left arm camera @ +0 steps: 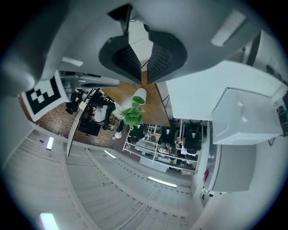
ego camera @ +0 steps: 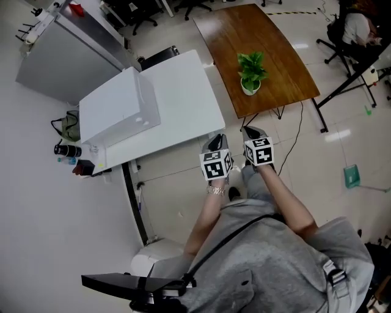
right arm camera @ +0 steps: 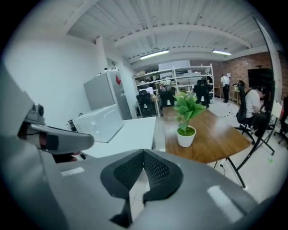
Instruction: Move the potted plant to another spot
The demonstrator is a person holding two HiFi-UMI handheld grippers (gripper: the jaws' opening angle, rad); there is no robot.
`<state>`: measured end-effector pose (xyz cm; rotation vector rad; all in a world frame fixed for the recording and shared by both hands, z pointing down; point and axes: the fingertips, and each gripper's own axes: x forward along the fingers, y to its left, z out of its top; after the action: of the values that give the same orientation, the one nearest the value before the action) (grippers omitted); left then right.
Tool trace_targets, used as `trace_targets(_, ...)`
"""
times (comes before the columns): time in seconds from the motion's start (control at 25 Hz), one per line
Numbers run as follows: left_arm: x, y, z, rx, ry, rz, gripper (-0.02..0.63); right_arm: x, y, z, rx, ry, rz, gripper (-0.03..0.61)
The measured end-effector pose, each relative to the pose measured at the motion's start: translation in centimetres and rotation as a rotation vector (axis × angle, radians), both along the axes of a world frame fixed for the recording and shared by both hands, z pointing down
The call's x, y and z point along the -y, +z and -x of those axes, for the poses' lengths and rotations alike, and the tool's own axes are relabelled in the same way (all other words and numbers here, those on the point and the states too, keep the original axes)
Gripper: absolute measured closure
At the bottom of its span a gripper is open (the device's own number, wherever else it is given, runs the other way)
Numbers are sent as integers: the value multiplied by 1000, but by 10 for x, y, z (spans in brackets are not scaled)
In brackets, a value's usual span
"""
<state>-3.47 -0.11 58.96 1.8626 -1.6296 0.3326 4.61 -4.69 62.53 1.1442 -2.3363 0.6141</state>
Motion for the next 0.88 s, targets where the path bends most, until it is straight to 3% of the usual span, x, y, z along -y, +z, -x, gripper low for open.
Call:
trace_targets(0.44,7,-52,-22,49,-3,-103,592,-24,-79,23,33,-130,-84,578)
trace_targets(0.88,-2,-44,-44,88,31,-79,597,-38,-81,3,73,-133,-55,578)
